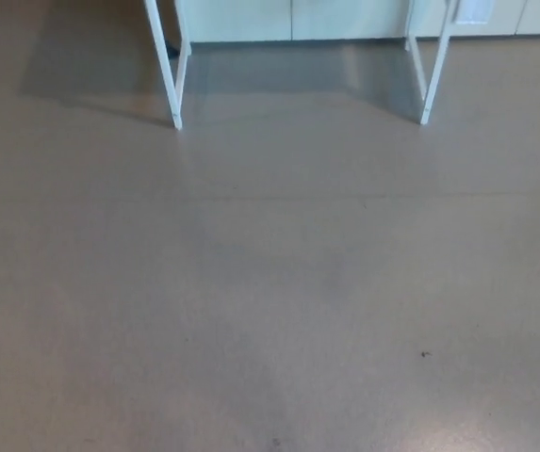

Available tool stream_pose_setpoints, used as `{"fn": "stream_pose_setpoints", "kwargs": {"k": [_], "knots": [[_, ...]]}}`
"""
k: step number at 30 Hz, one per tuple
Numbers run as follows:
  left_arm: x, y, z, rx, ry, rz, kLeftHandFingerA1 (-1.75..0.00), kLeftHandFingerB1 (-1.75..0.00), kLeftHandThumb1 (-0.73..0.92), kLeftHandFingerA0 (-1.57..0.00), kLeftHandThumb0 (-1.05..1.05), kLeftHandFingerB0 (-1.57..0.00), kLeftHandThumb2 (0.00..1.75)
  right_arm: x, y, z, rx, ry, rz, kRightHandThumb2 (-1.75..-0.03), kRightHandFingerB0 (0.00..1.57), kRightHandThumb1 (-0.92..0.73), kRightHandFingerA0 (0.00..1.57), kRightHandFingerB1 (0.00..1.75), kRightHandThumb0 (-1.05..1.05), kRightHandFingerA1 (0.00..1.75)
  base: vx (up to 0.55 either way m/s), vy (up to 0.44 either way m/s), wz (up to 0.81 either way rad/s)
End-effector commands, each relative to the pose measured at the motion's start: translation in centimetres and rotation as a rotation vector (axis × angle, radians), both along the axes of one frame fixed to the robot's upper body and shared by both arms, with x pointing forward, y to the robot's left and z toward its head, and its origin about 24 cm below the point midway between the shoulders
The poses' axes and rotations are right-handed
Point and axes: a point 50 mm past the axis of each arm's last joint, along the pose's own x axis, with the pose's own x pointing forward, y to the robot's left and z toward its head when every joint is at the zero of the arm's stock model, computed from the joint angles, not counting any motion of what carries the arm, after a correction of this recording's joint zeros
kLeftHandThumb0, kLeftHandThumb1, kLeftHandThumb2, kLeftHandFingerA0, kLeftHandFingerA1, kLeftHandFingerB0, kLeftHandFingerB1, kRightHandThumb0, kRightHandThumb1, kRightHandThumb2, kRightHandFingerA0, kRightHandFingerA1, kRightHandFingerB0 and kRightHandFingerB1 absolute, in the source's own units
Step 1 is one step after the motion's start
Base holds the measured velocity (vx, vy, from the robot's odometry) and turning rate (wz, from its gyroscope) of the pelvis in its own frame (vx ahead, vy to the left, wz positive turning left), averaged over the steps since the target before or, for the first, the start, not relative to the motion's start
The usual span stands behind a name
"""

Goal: The robot walks towards a desk on which an air pump is kept in the middle. It lifts it up and holds it with its left hand and uses its right hand to compress it by pushing its handle inwards.

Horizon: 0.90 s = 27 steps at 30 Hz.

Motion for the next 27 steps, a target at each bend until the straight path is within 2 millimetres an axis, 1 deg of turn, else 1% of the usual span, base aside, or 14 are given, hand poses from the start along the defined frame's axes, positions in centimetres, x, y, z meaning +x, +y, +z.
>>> {"fn": "stream_pose_setpoints", "kwargs": {"k": [1,3,4,5,6,8,9,11,14,19,22,25,26,27], "knots": [[0.9,1.0,1.3,-0.078,-0.173,0.064,-0.5,-0.36,0.7,-0.53,-0.02,-0.39,0.6,0.3,-0.4,0.9,0.077,-0.146,-0.069,-0.6,0.29,-0.69,0.55,0.33,-0.13,0.47,0.09,0.089,-0.07],[1.1,0.9,1.4,-0.081,-0.181,0.064,-0.5,-0.36,0.69,-0.52,-0.03,-0.4,0.6,0.4,-0.4,1.0,0.075,-0.149,-0.068,-0.6,0.29,-0.71,0.55,0.34,-0.14,0.47,0.1,0.13,-0.07],[1.3,1.0,1.5,-0.083,-0.192,0.066,-0.49,-0.38,0.64,-0.51,-0.04,-0.42,0.6,0.5,-0.2,1.0,0.074,-0.155,-0.058,-0.6,0.29,-0.71,0.56,0.34,-0.16,0.47,0.13,0.193,-0.07],[1.3,1.0,1.6,-0.083,-0.195,0.066,-0.49,-0.38,0.64,-0.51,-0.04,-0.42,0.6,0.5,-0.2,1.0,0.074,-0.157,-0.055,-0.6,0.29,-0.71,0.56,0.34,-0.16,0.47,0.17,0.258,-0.26],[1.4,1.0,1.7,-0.081,-0.204,0.047,-0.49,-0.37,0.7,-0.51,-0.04,-0.4,0.6,0.5,-0.1,1.0,0.063,-0.155,-0.042,-0.6,0.29,-0.71,0.56,0.34,-0.17,0.47,0.22,0.256,1.03],[1.4,0.9,1.8,-0.073,-0.201,0.035,-0.48,-0.36,0.71,-0.49,-0.05,-0.39,0.6,0.5,0.0,1.0,0.059,-0.155,-0.049,-0.6,0.31,-0.7,0.58,0.34,-0.17,0.48,0.18,0.252,-0.26],[1.4,0.9,1.8,-0.065,-0.201,0.031,-0.47,-0.36,0.67,-0.5,-0.05,-0.39,0.59,0.4,0.0,1.0,0.058,-0.155,-0.052,-0.6,0.31,-0.68,0.59,0.34,-0.18,0.48,0.17,0.237,0.09],[1.6,0.7,1.9,-0.055,-0.201,0.021,-0.47,-0.36,0.66,-0.5,-0.04,-0.37,0.59,0.4,0.0,1.0,0.056,-0.156,-0.053,-0.6,0.31,-0.68,0.59,0.34,-0.19,0.48,0.26,0.177,0.02],[1.9,0.6,2.2,-0.054,-0.209,0.002,-0.48,-0.36,0.69,-0.5,-0.04,-0.37,0.6,0.5,0.1,1.1,0.049,-0.157,-0.045,-0.6,0.3,-0.7,0.6,0.34,-0.19,0.48,0.24,0.062,0.05],[2.1,0.5,2.4,-0.05,-0.221,-0.014,-0.5,-0.37,0.69,-0.51,-0.07,-0.38,0.6,0.7,0.1,1.2,0.04,-0.166,-0.032,-0.59,0.31,-0.67,0.6,0.35,-0.23,0.49,0.27,-0.069,0.11],[2.5,0.5,2.7,-0.047,-0.232,-0.038,-0.49,-0.36,0.69,-0.51,-0.09,-0.36,0.6,1.2,0.2,1.3,0.049,-0.176,-0.042,-0.6,0.31,-0.67,0.62,0.35,-0.22,0.49,0.3,-0.179,0.11],[2.7,0.3,2.7,-0.04,-0.235,-0.056,-0.48,-0.36,0.68,-0.5,-0.09,-0.36,0.59,1.2,0.1,1.6,0.042,-0.183,-0.037,-0.6,0.3,-0.67,0.63,0.35,-0.22,0.49,0.38,-0.218,0.5],[2.7,0.3,2.7,-0.033,-0.232,-0.052,-0.48,-0.38,0.64,-0.53,-0.08,-0.41,0.58,1.2,0.1,1.6,0.043,-0.182,-0.039,-0.59,0.3,-0.67,0.61,0.34,-0.22,0.48,0.34,-0.22,0.03],[2.7,0.4,2.6,-0.026,-0.229,-0.047,-0.48,-0.38,0.64,-0.53,-0.08,-0.41,0.58,1.3,0.1,1.6,0.045,-0.181,-0.043,-0.59,0.3,-0.67,0.61,0.34,-0.22,0.48,0.38,-0.125,0.06]]}}
